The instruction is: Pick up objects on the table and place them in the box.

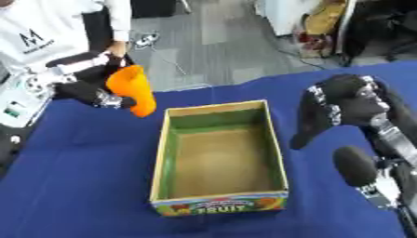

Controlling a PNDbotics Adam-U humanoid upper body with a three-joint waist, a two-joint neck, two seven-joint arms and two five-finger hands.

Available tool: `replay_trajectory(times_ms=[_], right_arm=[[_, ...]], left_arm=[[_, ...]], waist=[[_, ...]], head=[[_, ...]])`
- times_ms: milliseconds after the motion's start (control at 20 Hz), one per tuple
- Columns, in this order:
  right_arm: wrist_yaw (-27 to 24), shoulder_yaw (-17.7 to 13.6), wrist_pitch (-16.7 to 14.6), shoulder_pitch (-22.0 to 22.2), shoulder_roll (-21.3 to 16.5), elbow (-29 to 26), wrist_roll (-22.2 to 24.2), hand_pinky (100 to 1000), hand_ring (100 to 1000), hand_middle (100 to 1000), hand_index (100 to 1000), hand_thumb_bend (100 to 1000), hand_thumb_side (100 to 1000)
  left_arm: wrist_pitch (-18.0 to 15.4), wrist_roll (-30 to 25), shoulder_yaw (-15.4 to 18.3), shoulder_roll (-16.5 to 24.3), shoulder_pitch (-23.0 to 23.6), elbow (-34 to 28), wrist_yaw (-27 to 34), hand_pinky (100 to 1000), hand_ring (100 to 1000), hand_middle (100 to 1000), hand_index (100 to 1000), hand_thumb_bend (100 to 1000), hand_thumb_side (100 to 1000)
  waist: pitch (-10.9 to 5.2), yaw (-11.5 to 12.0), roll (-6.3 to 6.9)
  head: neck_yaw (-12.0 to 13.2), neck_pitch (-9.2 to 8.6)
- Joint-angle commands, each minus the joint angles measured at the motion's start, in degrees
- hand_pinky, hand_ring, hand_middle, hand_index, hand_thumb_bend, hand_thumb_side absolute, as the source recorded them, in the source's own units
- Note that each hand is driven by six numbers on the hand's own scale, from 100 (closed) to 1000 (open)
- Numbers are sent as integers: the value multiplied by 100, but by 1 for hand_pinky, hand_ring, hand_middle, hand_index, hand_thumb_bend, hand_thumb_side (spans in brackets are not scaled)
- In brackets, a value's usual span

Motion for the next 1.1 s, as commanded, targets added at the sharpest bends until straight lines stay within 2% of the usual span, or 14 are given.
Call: replay_trajectory(times_ms=[50, 400, 900, 1000, 1050, 1100], right_arm=[[-11, -13, -512, -95, -117, -89, 530, 100, 357, 372, 537, 118, 989], [-53, 29, -516, -196, -72, -89, 573, 100, 358, 375, 538, 117, 991], [-145, 81, -496, -399, 22, -89, 696, 100, 358, 380, 538, 115, 995], [-160, 95, -488, -421, 30, -89, 730, 100, 359, 380, 538, 110, 996], [-166, 99, -484, -427, 31, -89, 746, 100, 360, 380, 538, 116, 996], [-170, 102, -479, -432, 31, -89, 762, 100, 360, 380, 538, 116, 996]], left_arm=[[-34, -113, -70, -12, -217, -162, 218, 100, 100, 222, 472, 500, 429], [-167, -350, -229, -305, -360, -64, 294, 100, 100, 224, 473, 492, 439], [-307, -302, -185, -519, -354, 236, 33, 100, 100, 244, 488, 484, 424], [-358, -278, -176, -529, -359, 275, -43, 100, 100, 269, 500, 488, 399], [-394, -259, -173, -527, -361, 285, -91, 100, 108, 326, 536, 511, 406], [-430, -241, -173, -524, -361, 294, -155, 100, 187, 382, 582, 569, 395]], waist=[[-133, -16, -16], [-149, -127, 28], [-167, -317, 123], [-168, -333, 138], [-169, -336, 143], [-169, -338, 147]], head=[[-55, -31], [27, -18], [81, -25], [73, -11], [69, -3], [63, 6]])
